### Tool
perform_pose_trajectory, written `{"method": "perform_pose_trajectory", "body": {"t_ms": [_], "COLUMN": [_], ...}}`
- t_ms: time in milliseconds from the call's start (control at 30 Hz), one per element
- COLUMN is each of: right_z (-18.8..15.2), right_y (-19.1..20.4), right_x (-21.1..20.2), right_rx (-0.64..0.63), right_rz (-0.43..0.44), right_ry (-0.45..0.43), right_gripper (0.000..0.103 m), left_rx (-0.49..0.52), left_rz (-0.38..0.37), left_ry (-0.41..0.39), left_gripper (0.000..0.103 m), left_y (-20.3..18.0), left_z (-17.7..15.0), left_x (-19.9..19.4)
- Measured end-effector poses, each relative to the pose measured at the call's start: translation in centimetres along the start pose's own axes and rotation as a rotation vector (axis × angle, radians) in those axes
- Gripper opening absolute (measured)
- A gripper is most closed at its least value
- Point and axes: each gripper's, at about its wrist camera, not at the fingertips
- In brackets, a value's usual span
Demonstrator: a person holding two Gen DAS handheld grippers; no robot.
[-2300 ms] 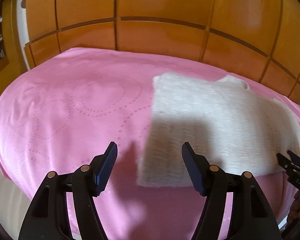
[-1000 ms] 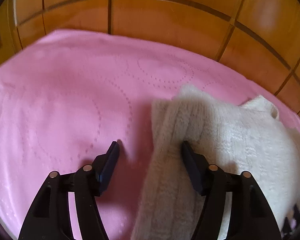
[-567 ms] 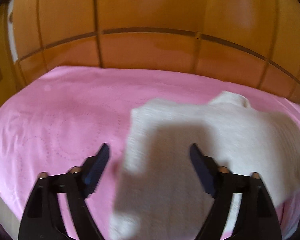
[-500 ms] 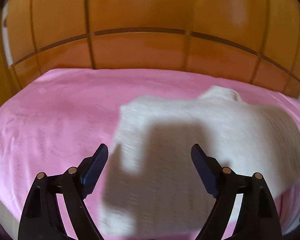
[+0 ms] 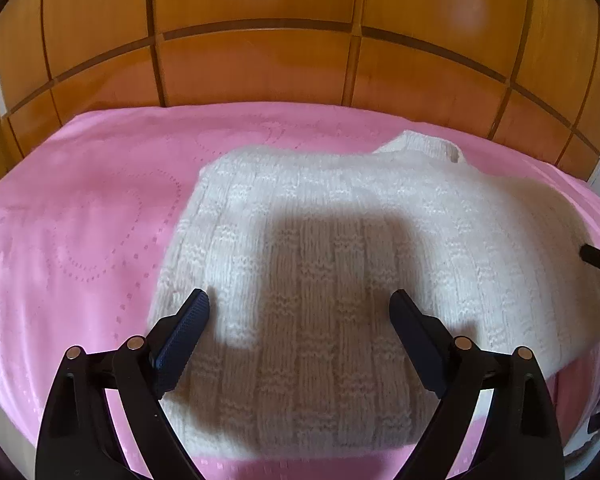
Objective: Fold small clothes
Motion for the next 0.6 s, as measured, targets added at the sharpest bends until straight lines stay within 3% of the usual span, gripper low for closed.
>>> {"method": "perform_pose_trajectory", "body": {"t_ms": [133, 333, 500, 600], "right_z": [-1.3, -2.3, -2.4, -2.2], "right_y": [-0.9, 0.0, 1.0, 1.9], "right_x": [-0.8, -1.4, -1.0, -0.9], "right_rx": [0.016, 0.004, -0.015, -0.043], "right_rz": [0.062, 0.093, 0.087, 0.058], "right_ry": [0.023, 0.053, 0.083, 0.083], "right_gripper": [0.085, 0.073, 0.04, 0.032], "left_rx": [0.016, 0.005, 0.008, 0.001], "left_rz": [-0.003, -0.016, -0.021, -0.029], "left_ry": [0.002, -0.005, -0.009, -0.012], "left_gripper": [0.094, 0.098, 0.099, 0.099], "left_y": [-0.5, -0.5, -0.7, -0.5], "left_z": [-0.4, -0.9, -1.2, -1.3], "left_x": [-0.4, -0.7, -0.9, -1.0]}}
Point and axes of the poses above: each gripper's, at about its wrist camera, not at the fingertips, and x roughly the way its jaws point, y to its left, z to its top, and after that the axes turned 6 degrees about -y, right-handed
